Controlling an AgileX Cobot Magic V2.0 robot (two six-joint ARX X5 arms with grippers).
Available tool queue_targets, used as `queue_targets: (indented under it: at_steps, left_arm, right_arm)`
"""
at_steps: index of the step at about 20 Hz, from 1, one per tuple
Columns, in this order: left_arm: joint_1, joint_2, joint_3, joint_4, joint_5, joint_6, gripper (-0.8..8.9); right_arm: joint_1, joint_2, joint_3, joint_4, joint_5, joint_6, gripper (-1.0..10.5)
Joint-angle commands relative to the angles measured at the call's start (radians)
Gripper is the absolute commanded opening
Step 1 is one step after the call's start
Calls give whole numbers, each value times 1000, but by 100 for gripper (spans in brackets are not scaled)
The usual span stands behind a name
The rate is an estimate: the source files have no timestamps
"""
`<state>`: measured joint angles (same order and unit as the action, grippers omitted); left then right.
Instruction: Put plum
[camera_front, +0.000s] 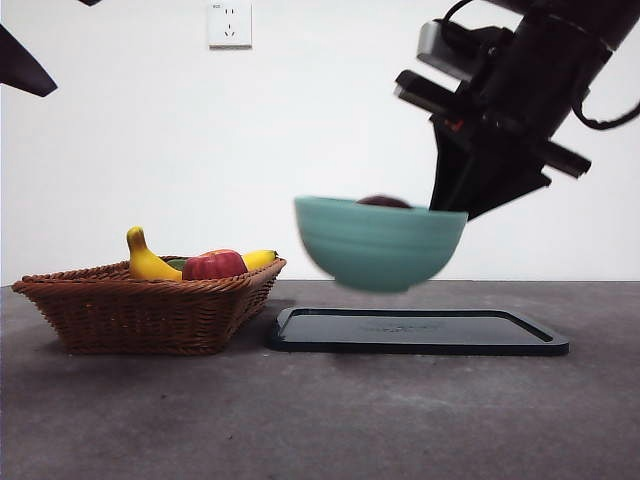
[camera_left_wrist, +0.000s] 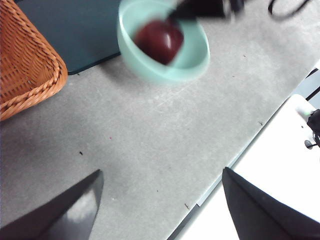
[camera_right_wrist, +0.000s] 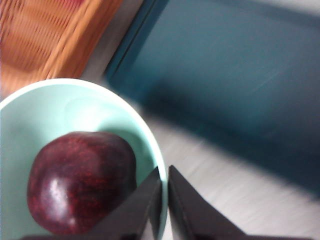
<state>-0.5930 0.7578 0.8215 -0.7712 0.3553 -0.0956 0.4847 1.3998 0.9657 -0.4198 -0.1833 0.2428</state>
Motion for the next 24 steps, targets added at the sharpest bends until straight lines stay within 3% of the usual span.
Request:
queue_targets:
  at_steps: [1,12,24]
  left_arm:
    - [-4,3,11,8,5,-2,374]
    - [-4,3,11,3,5,-3,374]
    - [-4,3,11,1,5,-3,374]
  right_arm:
    - [-38,66,79,-4,1,3,8]
    - [-141,386,293,32,2,-45,8]
    - [-154,433,294,59,27,-45,8]
